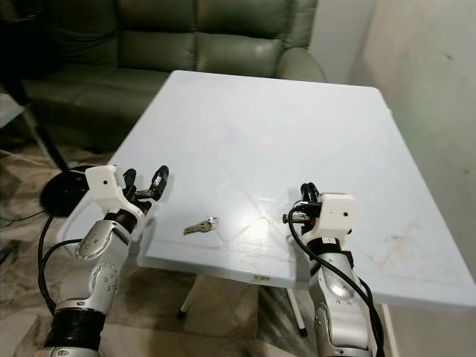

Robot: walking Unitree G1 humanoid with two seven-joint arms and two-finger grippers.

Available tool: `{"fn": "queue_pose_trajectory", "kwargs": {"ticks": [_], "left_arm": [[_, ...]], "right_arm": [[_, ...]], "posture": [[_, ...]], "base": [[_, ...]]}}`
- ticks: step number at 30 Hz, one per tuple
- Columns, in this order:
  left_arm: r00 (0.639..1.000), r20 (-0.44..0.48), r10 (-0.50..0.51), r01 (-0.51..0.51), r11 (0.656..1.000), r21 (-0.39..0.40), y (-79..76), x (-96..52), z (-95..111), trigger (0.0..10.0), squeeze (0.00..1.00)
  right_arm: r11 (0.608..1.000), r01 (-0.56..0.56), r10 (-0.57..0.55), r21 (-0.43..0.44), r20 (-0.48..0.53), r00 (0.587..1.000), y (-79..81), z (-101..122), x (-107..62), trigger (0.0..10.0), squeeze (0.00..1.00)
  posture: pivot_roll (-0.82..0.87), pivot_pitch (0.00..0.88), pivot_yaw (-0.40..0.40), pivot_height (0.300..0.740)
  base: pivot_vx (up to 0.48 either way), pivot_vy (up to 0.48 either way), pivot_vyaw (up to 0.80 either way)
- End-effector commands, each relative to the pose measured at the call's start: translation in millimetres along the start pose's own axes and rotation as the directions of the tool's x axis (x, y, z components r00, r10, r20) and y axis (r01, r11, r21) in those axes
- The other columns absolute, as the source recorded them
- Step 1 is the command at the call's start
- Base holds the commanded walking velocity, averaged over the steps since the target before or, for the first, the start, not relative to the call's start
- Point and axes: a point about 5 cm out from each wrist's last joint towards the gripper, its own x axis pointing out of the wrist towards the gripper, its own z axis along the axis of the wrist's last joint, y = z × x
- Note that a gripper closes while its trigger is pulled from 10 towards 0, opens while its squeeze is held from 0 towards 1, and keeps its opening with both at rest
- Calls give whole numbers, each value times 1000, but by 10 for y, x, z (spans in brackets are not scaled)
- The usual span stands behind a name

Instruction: Hang keys on a hook

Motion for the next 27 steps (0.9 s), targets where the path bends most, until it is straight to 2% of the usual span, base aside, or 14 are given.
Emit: {"fn": "queue_pose_trajectory", "kwargs": {"ticks": [1, 17, 27], "left_arm": [[1000, 14, -13, 13, 1000, -3, -24, 30, 33, 10000, 0], [1000, 21, -8, 9, 1000, -19, -51, 50, 38, 10000, 0], [1000, 16, -4, 4, 1000, -24, -58, 59, 31, 10000, 0]], "right_arm": [[1000, -1, 1, 2, 1, 1000, 1, 17, 22, 10000, 0], [1000, -20, 20, 7, -7, 1000, 37, 14, 43, 10000, 0], [1000, -22, 22, 8, -8, 1000, 44, 20, 47, 10000, 0]], "posture": [[-20, 0, -13, 740], [-12, 0, -25, 740], [-12, 0, -27, 740]], "base": [[0, 0, -781], [0, 0, -781], [0, 451, -781]]}}
